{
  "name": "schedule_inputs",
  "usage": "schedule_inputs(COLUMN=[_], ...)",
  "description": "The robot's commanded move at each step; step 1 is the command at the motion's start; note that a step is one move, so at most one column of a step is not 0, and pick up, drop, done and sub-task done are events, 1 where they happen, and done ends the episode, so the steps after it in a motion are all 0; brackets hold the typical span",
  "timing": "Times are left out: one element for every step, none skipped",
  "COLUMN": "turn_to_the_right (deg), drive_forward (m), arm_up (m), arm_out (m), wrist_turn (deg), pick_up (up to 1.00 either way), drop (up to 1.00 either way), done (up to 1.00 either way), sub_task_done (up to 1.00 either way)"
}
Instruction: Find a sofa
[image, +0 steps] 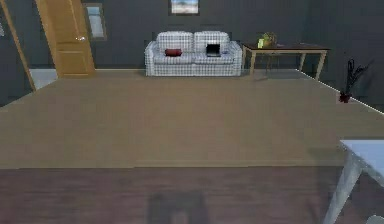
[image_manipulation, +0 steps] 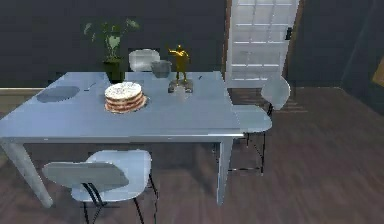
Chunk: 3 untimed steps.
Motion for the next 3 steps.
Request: schedule_inputs(turn_to_the_right=[0.0,3.0,0.0], drive_forward=[0.85,0.00,1.00], arm_up=[0.00,0.00,0.00], arm_out=[0.00,0.00,0.00], wrist_turn=[0.0,0.0,0.0], pick_up=[0.00,0.00,0.00], drop=[0.00,0.00,0.00], done=[0.00,0.00,0.00], sub_task_done=[0.00,0.00,0.00])
